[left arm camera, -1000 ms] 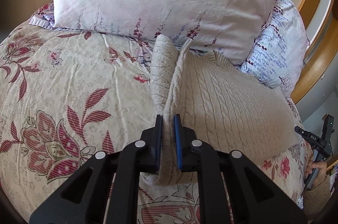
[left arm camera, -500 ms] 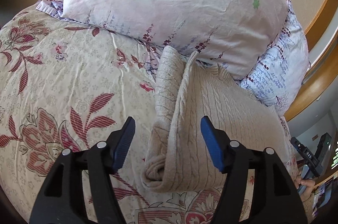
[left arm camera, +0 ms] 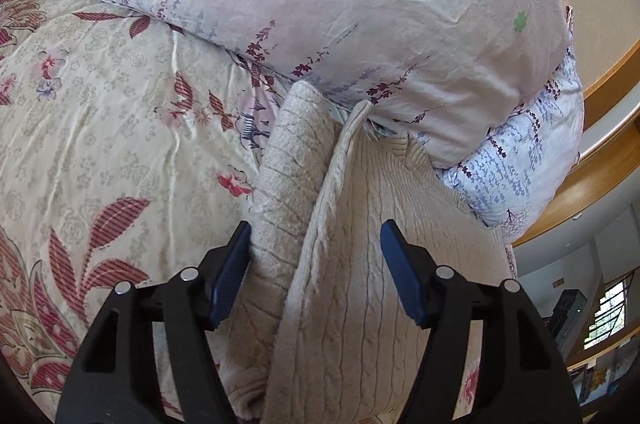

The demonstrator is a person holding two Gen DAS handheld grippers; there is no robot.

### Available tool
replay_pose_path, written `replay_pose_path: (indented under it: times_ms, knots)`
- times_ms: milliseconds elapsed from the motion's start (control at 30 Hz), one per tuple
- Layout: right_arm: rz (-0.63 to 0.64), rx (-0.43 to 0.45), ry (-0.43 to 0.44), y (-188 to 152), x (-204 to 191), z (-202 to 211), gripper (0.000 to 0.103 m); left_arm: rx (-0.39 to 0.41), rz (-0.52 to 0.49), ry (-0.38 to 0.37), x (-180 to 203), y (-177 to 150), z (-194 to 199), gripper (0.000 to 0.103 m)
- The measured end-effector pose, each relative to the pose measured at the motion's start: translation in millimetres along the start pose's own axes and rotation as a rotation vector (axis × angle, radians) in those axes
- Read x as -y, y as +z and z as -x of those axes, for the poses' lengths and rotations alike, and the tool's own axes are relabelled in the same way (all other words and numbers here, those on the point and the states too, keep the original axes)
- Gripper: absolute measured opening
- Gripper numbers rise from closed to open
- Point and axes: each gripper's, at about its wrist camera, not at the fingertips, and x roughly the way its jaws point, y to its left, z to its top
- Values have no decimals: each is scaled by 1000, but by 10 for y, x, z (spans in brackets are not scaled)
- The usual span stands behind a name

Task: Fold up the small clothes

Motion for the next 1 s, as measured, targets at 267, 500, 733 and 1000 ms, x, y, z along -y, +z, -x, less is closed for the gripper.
replay_pose_path:
  times_ms: [267,500,733,1000]
  knots:
    - [-90,55,179,-13,178,12,83,-8,86,-62,-71,55,-115,46]
    - [-343,175,500,-48,662,144,82,-44,147,-78,-48,39,-194,29]
    - [-337,189,503,-20,643,201,82,5,166,-127,184,41,-115,18]
    - [-412,279,516,-24,874,346,83,34,157,-252,814,11,-88,16]
